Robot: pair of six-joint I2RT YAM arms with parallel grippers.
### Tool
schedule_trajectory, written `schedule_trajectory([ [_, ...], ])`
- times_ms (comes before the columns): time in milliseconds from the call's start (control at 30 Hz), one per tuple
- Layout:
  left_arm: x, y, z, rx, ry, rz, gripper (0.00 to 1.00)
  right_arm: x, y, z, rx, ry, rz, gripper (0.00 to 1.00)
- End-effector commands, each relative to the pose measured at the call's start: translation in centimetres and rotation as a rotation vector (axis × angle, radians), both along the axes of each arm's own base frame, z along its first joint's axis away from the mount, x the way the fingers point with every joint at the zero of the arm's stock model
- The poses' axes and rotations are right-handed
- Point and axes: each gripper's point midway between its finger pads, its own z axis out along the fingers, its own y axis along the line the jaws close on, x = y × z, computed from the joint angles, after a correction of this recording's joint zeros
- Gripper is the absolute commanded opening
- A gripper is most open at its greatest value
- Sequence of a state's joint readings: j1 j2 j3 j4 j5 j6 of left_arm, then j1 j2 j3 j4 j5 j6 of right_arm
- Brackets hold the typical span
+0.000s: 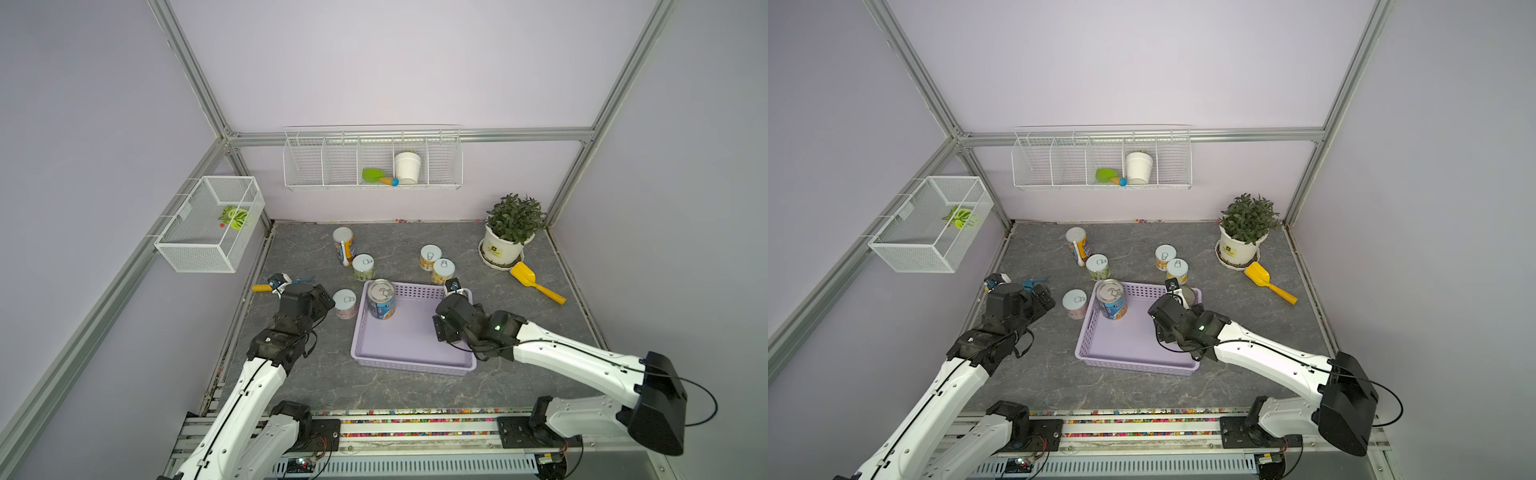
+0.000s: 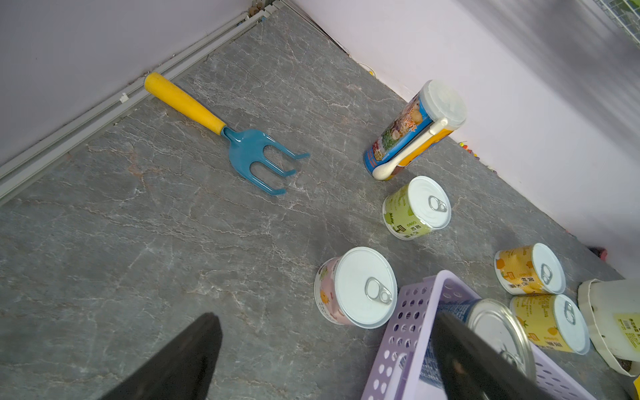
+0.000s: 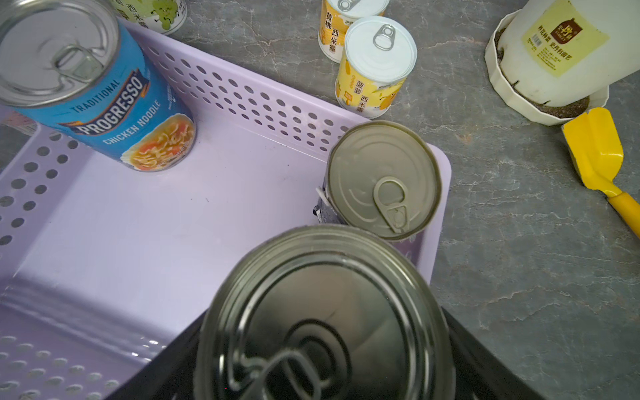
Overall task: Put the canned food in the basket
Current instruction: Place the canned food in the basket.
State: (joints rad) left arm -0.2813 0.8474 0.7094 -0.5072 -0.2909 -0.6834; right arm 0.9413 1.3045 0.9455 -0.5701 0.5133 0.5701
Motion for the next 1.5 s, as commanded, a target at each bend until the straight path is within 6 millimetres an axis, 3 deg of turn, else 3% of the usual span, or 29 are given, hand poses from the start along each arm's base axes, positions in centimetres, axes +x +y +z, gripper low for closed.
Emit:
schedule_trajectory([
  [0, -0.3, 0.2, -0.1, 0.010, 0.010, -0.003, 0.99, 2.6, 0.0, 2.5, 0.069, -0.150, -0.089, 0.45],
  [533, -0.3, 0.2, -0.1, 0.008, 0.009, 0.002, 0.99, 4.1, -2.3, -1.2, 0.037, -0.136, -0.150, 0.49],
  [1333, -0.5, -0.4, -0.2, -0.001, -0.022, -0.045, 1.00, 4.5, -2.7, -3.1, 0.027, -0.103, -0.181, 0.97],
  [1467, -0.8, 0.0, 0.2, -0.002, -0.048, -0.034, 0.99, 4.4, -2.6, -2.7, 0.037, -0.107, -0.180, 0.98],
])
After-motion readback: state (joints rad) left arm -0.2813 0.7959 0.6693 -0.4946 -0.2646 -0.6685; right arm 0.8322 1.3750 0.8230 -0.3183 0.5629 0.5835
